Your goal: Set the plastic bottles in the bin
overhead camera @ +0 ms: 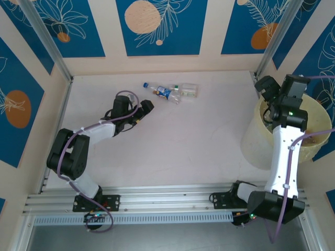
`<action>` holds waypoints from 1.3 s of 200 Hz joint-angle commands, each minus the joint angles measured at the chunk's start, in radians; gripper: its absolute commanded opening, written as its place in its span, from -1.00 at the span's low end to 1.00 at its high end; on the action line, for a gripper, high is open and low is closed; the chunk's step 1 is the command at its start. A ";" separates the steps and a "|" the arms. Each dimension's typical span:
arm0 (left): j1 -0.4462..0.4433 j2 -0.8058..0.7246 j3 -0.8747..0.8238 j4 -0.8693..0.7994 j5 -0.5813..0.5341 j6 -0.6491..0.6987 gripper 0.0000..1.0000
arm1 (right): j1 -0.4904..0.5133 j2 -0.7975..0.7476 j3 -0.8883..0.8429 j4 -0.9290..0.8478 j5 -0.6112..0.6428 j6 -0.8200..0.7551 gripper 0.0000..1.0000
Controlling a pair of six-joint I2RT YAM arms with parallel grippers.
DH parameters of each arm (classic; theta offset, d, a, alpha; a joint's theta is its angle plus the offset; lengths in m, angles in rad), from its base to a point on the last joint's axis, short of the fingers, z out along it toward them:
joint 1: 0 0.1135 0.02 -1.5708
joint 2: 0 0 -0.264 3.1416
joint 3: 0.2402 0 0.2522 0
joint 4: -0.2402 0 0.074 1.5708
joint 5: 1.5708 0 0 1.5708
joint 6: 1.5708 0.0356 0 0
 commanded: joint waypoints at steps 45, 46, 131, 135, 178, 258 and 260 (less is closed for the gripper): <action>0.004 0.021 0.039 -0.011 0.022 0.019 1.00 | -0.042 -0.005 -0.043 0.009 0.168 -0.032 0.99; 0.004 0.021 0.038 -0.012 0.023 0.018 1.00 | -0.045 -0.003 -0.046 0.009 0.164 -0.032 0.99; 0.004 0.027 0.040 -0.016 0.020 0.011 1.00 | -0.063 -0.009 -0.092 0.042 -0.015 -0.025 0.99; 0.003 0.029 0.041 -0.015 0.020 0.011 1.00 | -0.060 -0.023 -0.087 0.044 -0.022 -0.027 0.99; 0.002 0.049 0.075 -0.037 0.021 0.024 1.00 | 0.056 -0.159 -0.072 0.134 -0.127 -0.111 0.99; 0.002 0.078 0.170 -0.192 -0.027 0.018 1.00 | 0.489 0.146 0.007 0.222 -0.127 -0.460 0.99; 0.002 0.078 0.171 -0.195 -0.028 0.017 1.00 | 0.498 0.160 0.007 0.227 -0.131 -0.475 0.99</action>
